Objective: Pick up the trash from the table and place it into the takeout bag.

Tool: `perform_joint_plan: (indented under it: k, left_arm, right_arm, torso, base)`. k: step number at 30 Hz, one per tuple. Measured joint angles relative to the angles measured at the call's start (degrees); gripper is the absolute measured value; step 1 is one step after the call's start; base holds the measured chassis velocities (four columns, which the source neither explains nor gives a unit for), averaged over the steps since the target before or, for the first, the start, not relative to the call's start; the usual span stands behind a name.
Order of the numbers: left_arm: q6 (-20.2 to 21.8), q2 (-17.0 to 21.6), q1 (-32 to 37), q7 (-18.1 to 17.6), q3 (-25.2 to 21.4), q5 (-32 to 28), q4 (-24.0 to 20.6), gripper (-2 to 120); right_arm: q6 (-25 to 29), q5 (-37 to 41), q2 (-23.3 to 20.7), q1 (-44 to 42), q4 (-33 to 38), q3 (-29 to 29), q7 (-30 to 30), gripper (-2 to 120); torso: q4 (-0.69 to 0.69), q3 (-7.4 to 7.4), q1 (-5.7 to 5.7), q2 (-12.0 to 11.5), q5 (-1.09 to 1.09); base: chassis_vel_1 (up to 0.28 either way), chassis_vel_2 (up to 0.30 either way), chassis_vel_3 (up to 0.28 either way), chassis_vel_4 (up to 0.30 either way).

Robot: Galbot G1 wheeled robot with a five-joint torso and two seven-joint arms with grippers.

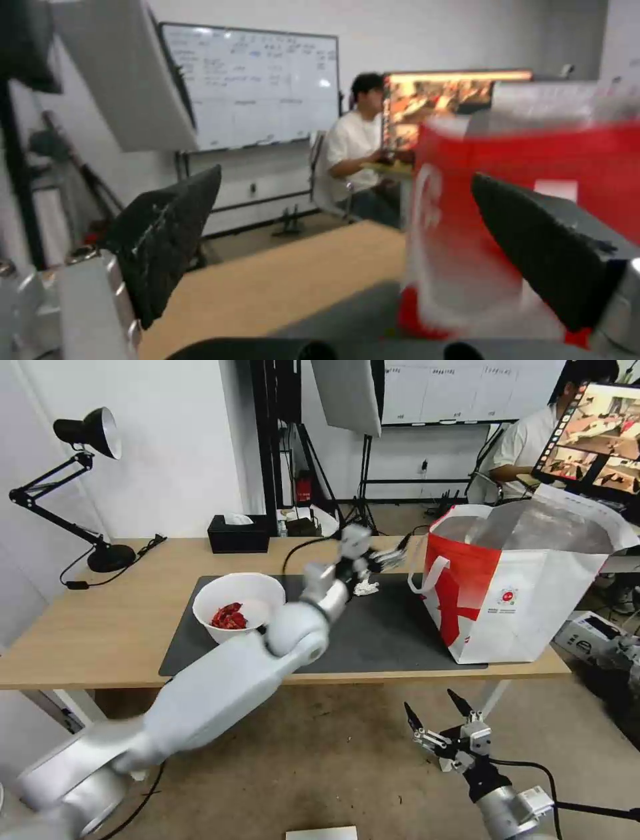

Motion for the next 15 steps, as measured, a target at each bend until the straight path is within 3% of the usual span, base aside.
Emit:
perform_joint_plan:
  k: [5,7,9,12,13,15]
  left_arm:
    - [-0.4,4.4,7.3,1.1,-4.6,1.5,-3.5,100]
    - [-1.3,7.8,14.1,2.5,-9.9,2.4,-5.7,100]
    - [-1.5,8.4,15.8,2.7,-11.3,2.4,-6.2,100]
    - [-2.0,10.4,25.3,4.2,-20.3,2.6,-9.3,100]
    - [-2.0,10.4,25.3,4.2,-20.3,2.6,-9.3,100]
    - [-2.5,11.5,30.9,4.5,-25.0,3.2,-11.3,100]
  right_arm:
    - [0.0,0.0,-0.2,0.7,-0.4,-0.7,0.0,100]
    - [0.0,-0.1,-0.4,1.3,-0.9,-1.3,-0.1,100]
    - [0.0,-0.1,-0.4,1.5,-1.0,-1.5,-0.1,100]
    - [0.0,-0.2,-1.0,2.5,-1.3,-2.1,-0.2,100]
    - [0.0,-0.2,-1.0,2.5,-1.3,-2.1,-0.2,100]
    - [0.0,-0.2,-1.1,2.8,-1.7,-2.7,-0.3,100]
  torso:
    - [0.01,0.0,0.0,0.0,0.02]
    - [-0.01,0.0,0.0,0.0,0.02]
    - [0.0,-0.01,0.0,0.0,0.03]
    - [0.0,-0.01,0.0,0.0,0.04]
    - [0.0,-0.01,0.0,0.0,0.04]
    - [0.0,0.0,0.0,0.0,0.02]
  base:
    - [0.0,0.0,0.0,0.0]
    - [0.0,0.0,0.0,0.0]
    - [0.0,0.0,0.0,0.0]
    - [0.0,0.0,0.0,0.0]
    - [0.0,0.0,0.0,0.0]
    - [0.0,0.0,0.0,0.0]
